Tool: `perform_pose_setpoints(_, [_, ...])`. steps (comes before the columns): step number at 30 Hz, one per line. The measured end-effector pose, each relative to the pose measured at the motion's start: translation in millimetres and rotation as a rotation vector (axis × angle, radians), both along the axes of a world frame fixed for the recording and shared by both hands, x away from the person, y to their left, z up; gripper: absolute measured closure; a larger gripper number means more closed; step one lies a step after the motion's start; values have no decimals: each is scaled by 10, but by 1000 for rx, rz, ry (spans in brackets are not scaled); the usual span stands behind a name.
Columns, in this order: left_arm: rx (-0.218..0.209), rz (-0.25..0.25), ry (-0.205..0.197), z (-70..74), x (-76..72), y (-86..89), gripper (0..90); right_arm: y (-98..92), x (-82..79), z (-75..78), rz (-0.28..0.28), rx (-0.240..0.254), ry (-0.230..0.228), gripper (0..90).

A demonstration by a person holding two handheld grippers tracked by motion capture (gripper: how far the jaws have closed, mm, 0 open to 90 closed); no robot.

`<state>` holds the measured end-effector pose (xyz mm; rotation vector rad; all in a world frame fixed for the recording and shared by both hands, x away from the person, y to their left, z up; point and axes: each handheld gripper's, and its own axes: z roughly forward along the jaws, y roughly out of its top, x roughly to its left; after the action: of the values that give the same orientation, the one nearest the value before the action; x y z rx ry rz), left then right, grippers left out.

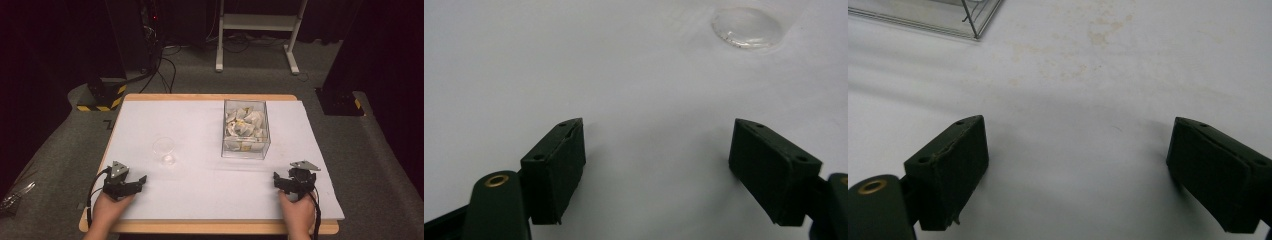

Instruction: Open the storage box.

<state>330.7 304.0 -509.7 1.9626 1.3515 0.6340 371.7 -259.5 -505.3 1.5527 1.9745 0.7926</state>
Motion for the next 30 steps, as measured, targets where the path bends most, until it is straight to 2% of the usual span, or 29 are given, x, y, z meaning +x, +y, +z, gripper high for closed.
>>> perform_pose_setpoints(16, [-11, -3, 7, 1, 14, 10, 226, -7, 4, 6, 1, 11, 9, 95])
perform_pose_setpoints(25, [4, 4, 2, 6, 7, 6, 228, -9, 6, 8, 1, 13, 13, 99])
perform_pose_setpoints(28, [14, 21, 4, 4, 8, -6, 198, -17, 4, 10, -1, 19, 12, 111])
perform_pose_setpoints(30, [-5, 26, 16, 2, 17, 7, 178, -26, -3, 12, -10, 25, 6, 132])
